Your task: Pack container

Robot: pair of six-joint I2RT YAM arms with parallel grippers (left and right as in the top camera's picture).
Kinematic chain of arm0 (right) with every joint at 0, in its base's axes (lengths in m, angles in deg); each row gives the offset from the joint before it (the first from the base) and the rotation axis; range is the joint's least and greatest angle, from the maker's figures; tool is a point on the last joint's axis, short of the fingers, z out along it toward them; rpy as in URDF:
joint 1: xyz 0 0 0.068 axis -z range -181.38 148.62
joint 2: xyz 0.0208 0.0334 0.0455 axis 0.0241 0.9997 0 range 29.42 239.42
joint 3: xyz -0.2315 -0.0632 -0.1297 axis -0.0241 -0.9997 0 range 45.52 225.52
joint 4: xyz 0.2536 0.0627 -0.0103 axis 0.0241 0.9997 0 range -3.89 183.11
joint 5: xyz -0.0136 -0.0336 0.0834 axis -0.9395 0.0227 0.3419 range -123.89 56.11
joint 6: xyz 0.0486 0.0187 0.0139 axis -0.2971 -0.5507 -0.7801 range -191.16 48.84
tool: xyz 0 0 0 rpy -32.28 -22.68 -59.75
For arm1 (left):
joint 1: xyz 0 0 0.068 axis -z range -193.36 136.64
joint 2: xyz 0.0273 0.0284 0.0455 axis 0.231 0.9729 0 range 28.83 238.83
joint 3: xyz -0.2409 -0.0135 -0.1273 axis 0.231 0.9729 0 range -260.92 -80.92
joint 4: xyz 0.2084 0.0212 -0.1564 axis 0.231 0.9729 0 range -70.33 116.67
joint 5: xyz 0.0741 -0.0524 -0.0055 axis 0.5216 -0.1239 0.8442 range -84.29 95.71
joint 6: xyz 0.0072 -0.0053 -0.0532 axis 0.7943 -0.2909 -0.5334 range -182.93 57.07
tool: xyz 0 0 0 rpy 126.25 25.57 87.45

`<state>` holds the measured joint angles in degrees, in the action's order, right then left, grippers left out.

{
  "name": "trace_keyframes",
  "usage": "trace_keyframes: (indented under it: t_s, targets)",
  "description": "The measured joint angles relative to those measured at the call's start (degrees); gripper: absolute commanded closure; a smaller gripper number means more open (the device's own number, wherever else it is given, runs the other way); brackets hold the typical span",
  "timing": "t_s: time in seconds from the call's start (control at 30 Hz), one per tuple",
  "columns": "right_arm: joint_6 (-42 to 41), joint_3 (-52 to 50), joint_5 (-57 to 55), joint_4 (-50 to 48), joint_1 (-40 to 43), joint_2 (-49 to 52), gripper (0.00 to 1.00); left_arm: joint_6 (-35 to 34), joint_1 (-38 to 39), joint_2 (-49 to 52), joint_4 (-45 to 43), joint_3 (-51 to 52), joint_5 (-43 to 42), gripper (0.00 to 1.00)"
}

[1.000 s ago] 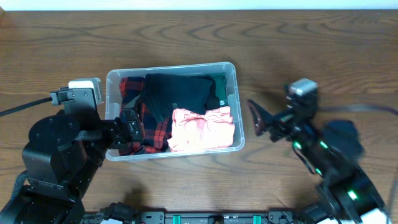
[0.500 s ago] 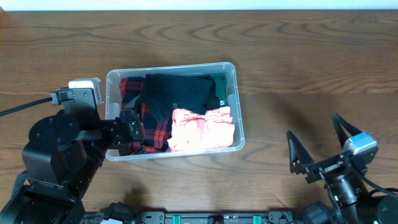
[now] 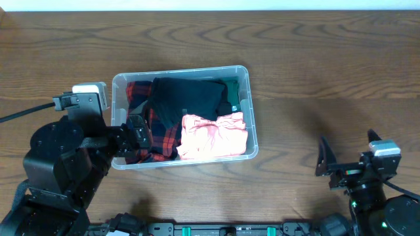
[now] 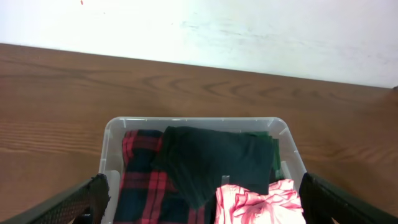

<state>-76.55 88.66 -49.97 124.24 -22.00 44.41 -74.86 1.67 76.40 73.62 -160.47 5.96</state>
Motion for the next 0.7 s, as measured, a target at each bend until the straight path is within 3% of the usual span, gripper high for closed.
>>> trace_keyframes:
  t_s: [0.33,0.7]
  targets:
    - [-2.6,-19.4,4.7,-6.3,16.0,-10.4,0.01,0.0,0.0,0.0,0.0,0.0,0.0,0.02]
    - [-6.3,-32.9,7.3,-15.6,17.6,-14.2,0.01,0.0,0.0,0.0,0.0,0.0,0.0,0.02]
